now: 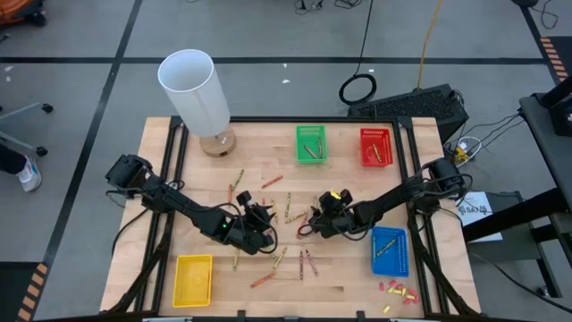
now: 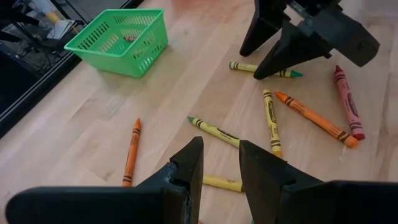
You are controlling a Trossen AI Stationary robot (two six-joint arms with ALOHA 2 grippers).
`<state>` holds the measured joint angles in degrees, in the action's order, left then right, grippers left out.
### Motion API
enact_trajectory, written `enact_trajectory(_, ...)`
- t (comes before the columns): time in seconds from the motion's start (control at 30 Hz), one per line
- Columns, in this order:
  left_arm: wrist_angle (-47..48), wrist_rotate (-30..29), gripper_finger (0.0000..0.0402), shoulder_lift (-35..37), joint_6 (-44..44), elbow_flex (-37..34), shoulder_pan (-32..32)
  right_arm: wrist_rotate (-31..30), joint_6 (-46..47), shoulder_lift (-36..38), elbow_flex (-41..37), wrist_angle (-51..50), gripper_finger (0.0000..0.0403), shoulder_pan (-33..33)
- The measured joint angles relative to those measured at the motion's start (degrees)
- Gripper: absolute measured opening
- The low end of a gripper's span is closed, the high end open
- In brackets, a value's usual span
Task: Sort crayons
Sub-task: Put the green crayon into the red bin
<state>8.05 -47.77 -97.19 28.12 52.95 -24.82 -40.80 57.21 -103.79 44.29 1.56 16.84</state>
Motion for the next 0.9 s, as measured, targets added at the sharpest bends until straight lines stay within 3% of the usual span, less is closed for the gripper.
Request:
enact_trajectory(0.23, 0.2, 0.0, 0.0102, 0.0, 0.0, 0.0, 0.0, 1.6, -1.8, 0.1, 0.0, -0.2, 0.0194, 0.0)
enact_trajectory(0.7, 0.2, 0.0, 0.0102, 0.0, 0.0, 0.0, 0.0, 4.7, -6.2, 0.2, 0.1, -0.6, 0.005, 0.2)
enact_trajectory(0.9, 0.2, 0.0, 0.0102, 0.0, 0.0, 0.0, 0.0, 5.7, -7.4, 0.3, 0.1, -0.7, 0.0007, 0.2)
